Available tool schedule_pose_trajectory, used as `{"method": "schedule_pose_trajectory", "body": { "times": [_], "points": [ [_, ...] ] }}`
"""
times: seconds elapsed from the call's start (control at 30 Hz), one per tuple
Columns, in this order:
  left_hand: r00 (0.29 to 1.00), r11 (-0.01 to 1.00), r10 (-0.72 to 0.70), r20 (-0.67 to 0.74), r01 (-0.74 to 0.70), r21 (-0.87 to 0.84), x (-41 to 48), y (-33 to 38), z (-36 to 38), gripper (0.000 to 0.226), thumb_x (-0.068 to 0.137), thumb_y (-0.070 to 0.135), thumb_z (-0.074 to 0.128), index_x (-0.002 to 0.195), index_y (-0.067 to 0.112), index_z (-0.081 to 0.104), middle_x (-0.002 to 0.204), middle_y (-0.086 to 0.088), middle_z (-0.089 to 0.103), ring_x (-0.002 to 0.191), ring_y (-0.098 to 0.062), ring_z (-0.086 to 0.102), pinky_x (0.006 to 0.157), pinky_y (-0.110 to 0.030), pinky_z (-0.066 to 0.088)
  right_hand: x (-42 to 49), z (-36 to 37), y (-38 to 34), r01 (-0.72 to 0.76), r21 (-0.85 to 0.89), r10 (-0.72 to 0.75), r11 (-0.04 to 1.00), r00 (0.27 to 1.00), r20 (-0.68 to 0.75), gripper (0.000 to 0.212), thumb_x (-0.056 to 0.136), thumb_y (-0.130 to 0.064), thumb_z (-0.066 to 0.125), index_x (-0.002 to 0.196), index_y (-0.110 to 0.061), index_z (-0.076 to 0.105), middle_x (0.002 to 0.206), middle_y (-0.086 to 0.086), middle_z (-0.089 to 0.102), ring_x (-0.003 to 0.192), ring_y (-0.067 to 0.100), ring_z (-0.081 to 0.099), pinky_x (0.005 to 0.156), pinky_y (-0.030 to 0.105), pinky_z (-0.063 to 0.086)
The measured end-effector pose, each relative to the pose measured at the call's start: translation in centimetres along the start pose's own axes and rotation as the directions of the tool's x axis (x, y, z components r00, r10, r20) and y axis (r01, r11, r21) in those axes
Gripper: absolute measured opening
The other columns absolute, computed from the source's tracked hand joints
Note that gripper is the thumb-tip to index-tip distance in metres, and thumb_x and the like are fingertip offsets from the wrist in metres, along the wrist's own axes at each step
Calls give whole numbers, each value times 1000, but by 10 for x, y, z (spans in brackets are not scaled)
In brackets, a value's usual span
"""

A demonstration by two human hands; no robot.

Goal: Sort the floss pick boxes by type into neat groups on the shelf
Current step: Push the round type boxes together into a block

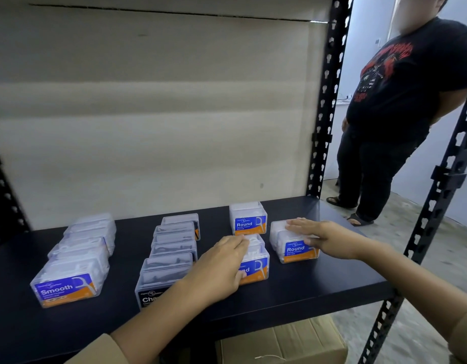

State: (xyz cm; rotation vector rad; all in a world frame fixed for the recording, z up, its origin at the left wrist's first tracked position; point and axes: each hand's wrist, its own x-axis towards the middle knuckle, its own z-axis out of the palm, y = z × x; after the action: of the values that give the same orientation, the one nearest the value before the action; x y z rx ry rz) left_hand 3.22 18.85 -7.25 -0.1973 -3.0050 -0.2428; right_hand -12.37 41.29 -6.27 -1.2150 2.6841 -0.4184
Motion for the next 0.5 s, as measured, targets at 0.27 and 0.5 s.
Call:
{"method": "schedule_pose_trajectory", "body": {
  "times": [0.27, 0.5],
  "points": [
    [995, 995, -46, -83, 39, -88, 27, 8, 11, 65, 87, 32, 60, 144, 19, 30, 151, 4, 30, 140, -14, 22, 115, -29, 18, -6, -6, 7, -13, 10, 12, 1000, 1000, 9, 63, 90, -13, 57, 142, -35, 30, 154, -17, 19, 143, 8, 18, 112, 25, 25],
    [947, 724, -303, -108, 155, -672, 16, 0, 35, 94, 71, 9, 75, 146, 24, 20, 132, 17, 33, 120, 4, 37, 94, -4, 29, -7, 4, 31, -156, 403, 155, 902, 987, 36, 102, 74, -13, 76, 146, -36, 7, 155, -3, 20, 137, 15, 30, 109, 31, 34]
  ]
}}
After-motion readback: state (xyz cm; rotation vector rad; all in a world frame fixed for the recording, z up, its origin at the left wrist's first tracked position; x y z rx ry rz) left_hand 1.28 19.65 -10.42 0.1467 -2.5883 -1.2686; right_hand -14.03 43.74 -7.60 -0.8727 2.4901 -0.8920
